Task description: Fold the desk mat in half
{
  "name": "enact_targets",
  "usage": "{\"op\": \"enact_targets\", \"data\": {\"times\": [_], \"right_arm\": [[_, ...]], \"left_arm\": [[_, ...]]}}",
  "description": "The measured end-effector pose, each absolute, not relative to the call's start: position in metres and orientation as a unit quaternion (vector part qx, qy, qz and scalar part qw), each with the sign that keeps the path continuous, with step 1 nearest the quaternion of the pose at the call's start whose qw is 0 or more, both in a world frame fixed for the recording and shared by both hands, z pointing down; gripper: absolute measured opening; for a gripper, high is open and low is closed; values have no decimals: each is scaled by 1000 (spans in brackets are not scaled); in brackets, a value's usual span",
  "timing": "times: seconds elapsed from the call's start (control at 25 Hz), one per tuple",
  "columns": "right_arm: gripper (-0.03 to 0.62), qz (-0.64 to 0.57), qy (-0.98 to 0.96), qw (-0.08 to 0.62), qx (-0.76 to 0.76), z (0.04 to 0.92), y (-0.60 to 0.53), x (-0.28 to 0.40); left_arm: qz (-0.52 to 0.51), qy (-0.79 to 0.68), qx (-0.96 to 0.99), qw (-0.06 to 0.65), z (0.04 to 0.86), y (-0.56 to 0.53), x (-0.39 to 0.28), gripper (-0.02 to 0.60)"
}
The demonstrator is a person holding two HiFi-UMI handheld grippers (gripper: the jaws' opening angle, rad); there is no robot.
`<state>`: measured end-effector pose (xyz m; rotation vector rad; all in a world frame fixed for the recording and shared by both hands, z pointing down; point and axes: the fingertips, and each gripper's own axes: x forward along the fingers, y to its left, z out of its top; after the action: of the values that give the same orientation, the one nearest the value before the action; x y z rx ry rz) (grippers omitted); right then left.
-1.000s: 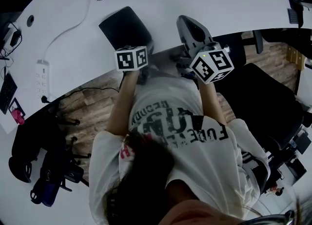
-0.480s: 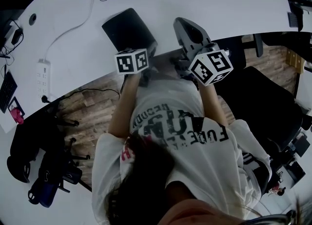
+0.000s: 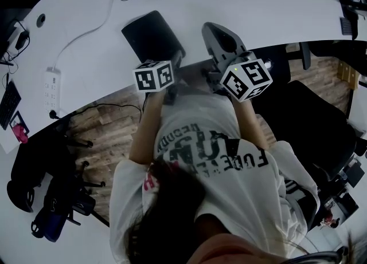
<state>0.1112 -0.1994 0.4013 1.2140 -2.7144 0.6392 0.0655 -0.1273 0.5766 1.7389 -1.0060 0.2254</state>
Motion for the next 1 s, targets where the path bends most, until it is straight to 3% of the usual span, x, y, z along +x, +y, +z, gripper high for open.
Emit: {"op": "enact_targets", "data": {"times": [0.52, 1.0], "right_arm": [[0, 208, -891, 49, 401, 403, -191, 112], [0, 191, -893, 52, 405, 392, -179, 92]], "left_arm": [[61, -458, 751, 472, 543, -138, 48, 3], [-4, -492, 798, 348, 459, -165, 5, 3]]}}
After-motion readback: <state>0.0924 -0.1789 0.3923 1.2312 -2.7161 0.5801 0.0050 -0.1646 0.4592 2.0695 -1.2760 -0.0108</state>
